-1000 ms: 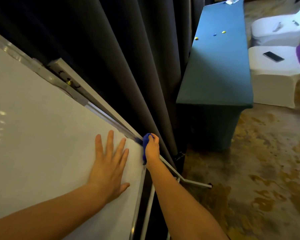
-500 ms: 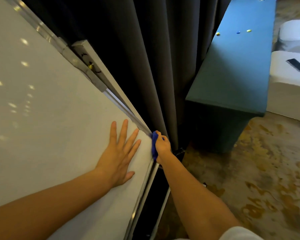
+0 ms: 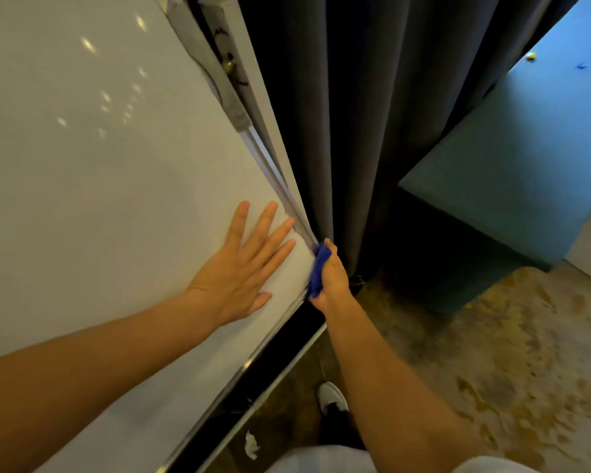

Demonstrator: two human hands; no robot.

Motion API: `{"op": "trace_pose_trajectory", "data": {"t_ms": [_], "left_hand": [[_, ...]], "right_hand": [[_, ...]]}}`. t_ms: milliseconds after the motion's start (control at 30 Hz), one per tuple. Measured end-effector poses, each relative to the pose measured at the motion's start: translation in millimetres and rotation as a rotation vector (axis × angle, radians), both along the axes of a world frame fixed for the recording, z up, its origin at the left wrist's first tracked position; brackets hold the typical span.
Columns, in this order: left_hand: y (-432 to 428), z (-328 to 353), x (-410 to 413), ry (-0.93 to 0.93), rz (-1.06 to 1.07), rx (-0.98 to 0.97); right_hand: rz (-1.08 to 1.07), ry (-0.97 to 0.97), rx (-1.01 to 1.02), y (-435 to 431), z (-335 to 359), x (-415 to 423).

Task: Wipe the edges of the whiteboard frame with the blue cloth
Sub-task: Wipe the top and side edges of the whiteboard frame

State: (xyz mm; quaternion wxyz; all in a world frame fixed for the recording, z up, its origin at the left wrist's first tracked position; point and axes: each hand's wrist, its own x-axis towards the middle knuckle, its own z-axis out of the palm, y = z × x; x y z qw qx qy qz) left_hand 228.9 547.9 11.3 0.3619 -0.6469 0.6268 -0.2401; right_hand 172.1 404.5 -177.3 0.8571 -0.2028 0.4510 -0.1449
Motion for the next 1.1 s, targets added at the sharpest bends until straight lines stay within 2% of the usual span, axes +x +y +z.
{"op": "trace_pose_trajectory", "data": {"t_ms": [200, 367, 533, 667, 733, 800, 833, 900, 1000, 1067, 1100], "left_hand": [[5, 0, -39, -0.001, -0.008, 0.004], [8, 11, -75, 0.069, -0.020, 0.024], [6, 30, -99, 0.186, -0.129, 0.071], [15, 31, -117, 0.257, -0.064, 0.031], [19, 28, -128, 0.338, 0.028, -0.069], [20, 10, -152, 0.486, 0.136, -0.289], [19, -6, -171, 0.627, 0.206, -0.456], [16, -46, -214, 1.025, 0.408, -0.853], [3, -92, -266, 1.539, 0.963, -1.406], [-10, -107, -273, 1.960, 1.434, -1.953], [-20, -109, -271, 2.235, 1.548, -2.269]], "right_hand": [[-0.061, -0.015, 0.056, 6, 5, -45], [-0.009, 0.149, 0.002, 3, 24, -90], [0.071, 0.298, -0.068, -5, 47, -129], [0.149, 0.291, 0.002, 1, 58, -149], [0.219, 0.215, 0.039, 2, 62, -152], [0.267, 0.130, 0.068, 0, 66, -152], [0.286, 0.101, 0.072, -2, 67, -152], [0.348, 0.026, 0.071, -7, 66, -153], [0.446, -0.017, 0.132, -25, 62, -154], [0.535, 0.003, 0.146, -38, 58, -156], [0.582, 0.008, 0.136, -46, 55, -156]]}}
